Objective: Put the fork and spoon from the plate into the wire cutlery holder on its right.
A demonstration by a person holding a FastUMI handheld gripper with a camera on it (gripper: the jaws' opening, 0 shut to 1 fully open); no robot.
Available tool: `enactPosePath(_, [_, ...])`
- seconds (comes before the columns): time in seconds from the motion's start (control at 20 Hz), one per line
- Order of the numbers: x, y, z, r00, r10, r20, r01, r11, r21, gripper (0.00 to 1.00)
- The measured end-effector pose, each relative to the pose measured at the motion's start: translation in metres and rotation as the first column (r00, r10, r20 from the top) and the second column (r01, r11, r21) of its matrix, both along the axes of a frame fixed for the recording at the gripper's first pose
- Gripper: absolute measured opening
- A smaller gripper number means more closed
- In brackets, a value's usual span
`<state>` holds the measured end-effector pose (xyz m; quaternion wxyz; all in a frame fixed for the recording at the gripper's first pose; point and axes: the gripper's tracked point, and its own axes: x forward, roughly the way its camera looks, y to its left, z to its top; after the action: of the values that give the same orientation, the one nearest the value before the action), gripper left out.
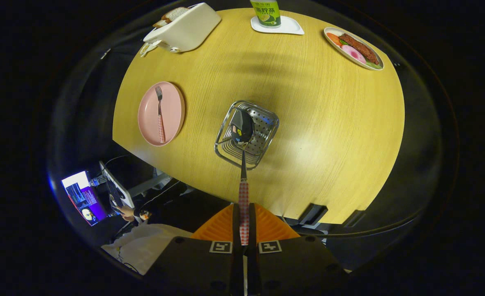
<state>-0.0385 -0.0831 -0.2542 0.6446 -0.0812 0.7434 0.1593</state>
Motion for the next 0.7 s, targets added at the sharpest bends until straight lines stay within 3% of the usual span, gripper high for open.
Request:
enactPosePath(0.4, [0.010, 0.002, -0.017, 0.986, -0.068, -0.152, 0.060, 0.997, -0.055, 0.09])
enactPosePath(0.7, [0.027, 0.009, -0.023, 0.980, -0.110, -0.167, 0.100, 0.993, -0.065, 0.14])
